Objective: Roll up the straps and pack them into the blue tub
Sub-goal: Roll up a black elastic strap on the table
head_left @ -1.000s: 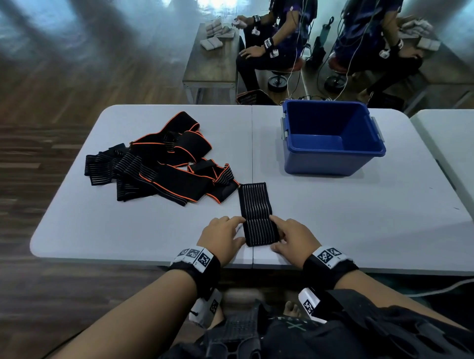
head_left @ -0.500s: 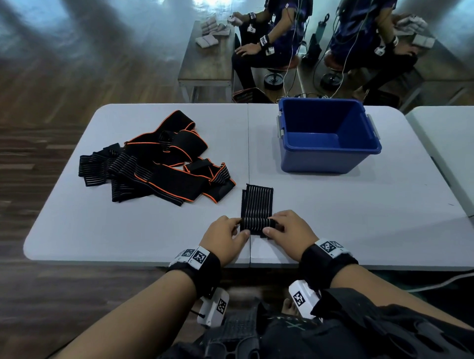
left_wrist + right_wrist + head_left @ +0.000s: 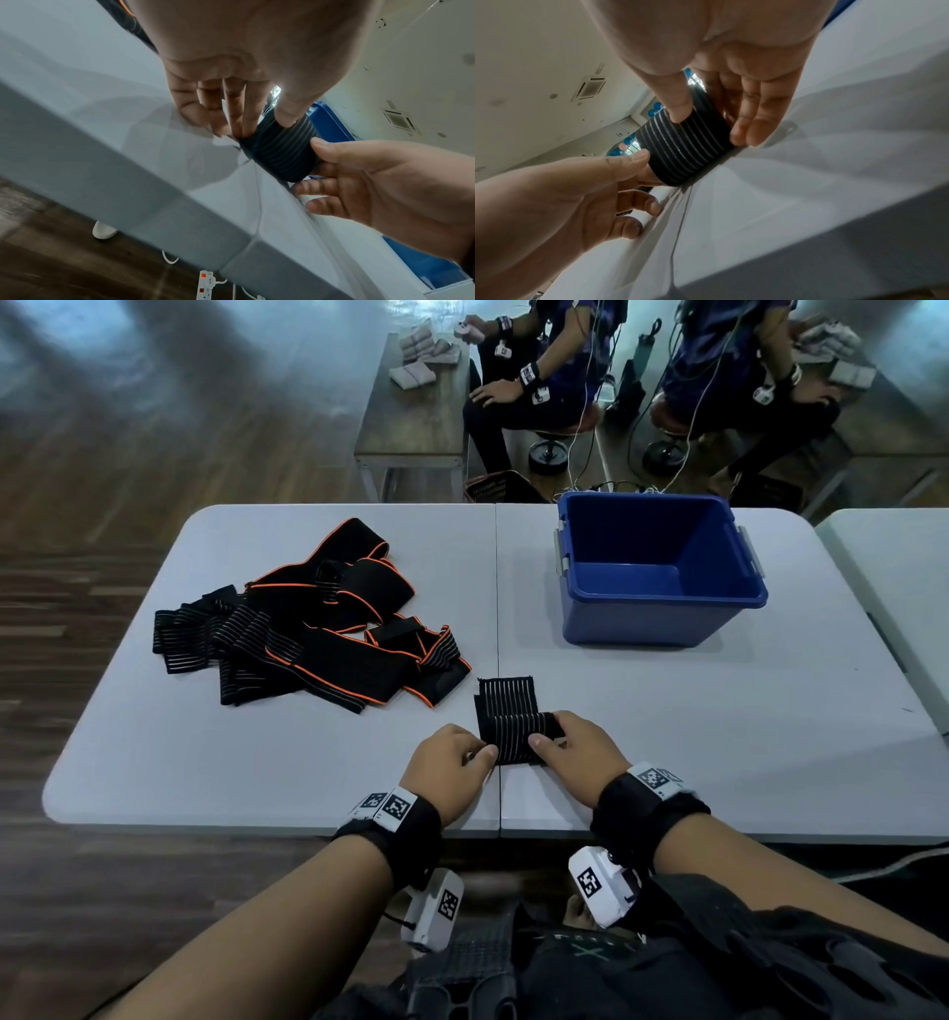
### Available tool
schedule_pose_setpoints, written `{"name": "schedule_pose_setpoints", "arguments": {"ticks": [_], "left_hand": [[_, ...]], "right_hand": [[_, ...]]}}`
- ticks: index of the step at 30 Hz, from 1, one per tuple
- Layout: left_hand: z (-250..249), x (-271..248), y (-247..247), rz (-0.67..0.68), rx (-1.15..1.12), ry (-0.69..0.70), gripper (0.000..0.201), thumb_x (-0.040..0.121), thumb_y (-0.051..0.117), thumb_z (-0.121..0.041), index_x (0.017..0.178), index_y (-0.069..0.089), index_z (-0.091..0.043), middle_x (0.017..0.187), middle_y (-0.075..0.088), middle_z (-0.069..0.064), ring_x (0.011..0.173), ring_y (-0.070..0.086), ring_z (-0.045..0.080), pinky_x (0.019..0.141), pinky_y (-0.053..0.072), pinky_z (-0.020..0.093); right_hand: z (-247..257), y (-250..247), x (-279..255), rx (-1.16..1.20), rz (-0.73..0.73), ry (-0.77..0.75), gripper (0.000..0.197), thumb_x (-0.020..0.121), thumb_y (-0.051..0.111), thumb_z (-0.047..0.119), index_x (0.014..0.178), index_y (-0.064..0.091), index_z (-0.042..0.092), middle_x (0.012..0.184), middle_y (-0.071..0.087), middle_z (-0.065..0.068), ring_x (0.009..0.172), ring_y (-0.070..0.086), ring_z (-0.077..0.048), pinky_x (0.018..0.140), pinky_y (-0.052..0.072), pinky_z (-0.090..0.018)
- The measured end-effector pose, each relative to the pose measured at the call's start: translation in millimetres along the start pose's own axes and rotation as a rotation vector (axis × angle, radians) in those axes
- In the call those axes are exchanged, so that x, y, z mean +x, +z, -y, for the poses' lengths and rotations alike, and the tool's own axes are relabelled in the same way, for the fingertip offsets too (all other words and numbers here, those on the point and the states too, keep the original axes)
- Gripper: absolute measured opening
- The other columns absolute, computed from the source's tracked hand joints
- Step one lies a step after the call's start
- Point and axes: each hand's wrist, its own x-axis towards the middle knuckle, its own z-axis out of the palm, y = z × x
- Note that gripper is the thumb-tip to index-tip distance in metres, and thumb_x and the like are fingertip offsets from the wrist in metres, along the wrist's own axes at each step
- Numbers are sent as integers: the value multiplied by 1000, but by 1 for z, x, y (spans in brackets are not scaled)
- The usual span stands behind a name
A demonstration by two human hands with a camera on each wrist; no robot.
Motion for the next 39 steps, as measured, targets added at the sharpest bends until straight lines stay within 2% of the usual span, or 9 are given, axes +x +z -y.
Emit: {"name": "schedule_pose_setpoints", "arguments": {"ticks": [6,8,10,13,17,21,25,30,39], "left_hand": [[-3,6,3,9,125,-47,46,99,53,-42,69,68,-10,78,64,3,76,60,20,72,47,33],[-3,9,2,-15,111,-102,38,97,57,-44,77,69,-14,76,67,-2,78,62,18,70,46,30],[-3,9,0,-78,0,-122,25,91,66,-42,106,64,-22,94,66,-9,91,62,12,80,47,27],[-3,12,2,-120,-5,42,54,87,72,-29,137,53,-27,127,53,-6,116,54,13,100,44,28],[-7,21,5,-60,186,154,47,91,66,-22,137,56,-20,143,49,-3,131,45,22,111,40,33],[-7,22,3,-59,156,124,45,88,66,-20,132,55,-18,136,54,-3,126,48,22,107,41,33],[-2,16,1,-106,78,114,58,82,72,-15,135,51,-20,136,55,-1,127,48,21,110,40,35],[6,13,-3,-109,21,72,76,76,79,-23,143,44,-27,128,55,-5,119,50,18,104,42,34],[0,9,-7,-53,-29,34,77,67,82,-29,134,46,-34,113,58,-12,102,56,17,86,48,30]], "right_hand": [[6,4,11,-59,-26,103,44,96,59,40,131,54,14,113,67,-3,102,64,-20,85,47,-29],[9,4,14,-90,-47,151,51,95,61,42,134,50,12,122,64,-6,110,62,-24,90,47,-31],[12,4,19,-99,-77,184,52,93,63,39,134,48,11,123,64,-8,110,62,-26,92,48,-33],[15,4,24,-103,-90,187,50,91,66,36,131,50,10,120,65,-9,108,63,-26,88,48,-31],[15,7,30,-61,-75,174,47,87,70,34,125,55,12,115,68,-6,102,65,-23,82,48,-29],[14,6,29,205,-26,180,45,81,78,18,118,52,11,104,70,-6,89,71,-25,80,61,-45],[21,4,20,362,-7,80,43,80,76,-1,115,54,9,90,63,1,79,66,-15,55,53,-17],[23,10,16,434,-1,-21,50,76,71,-13,117,55,13,111,64,-8,95,67,-18,66,54,-16],[29,9,17,447,102,-122,64,67,55,-29,119,54,9,105,71,1,89,63,2,67,54,-16]]}}
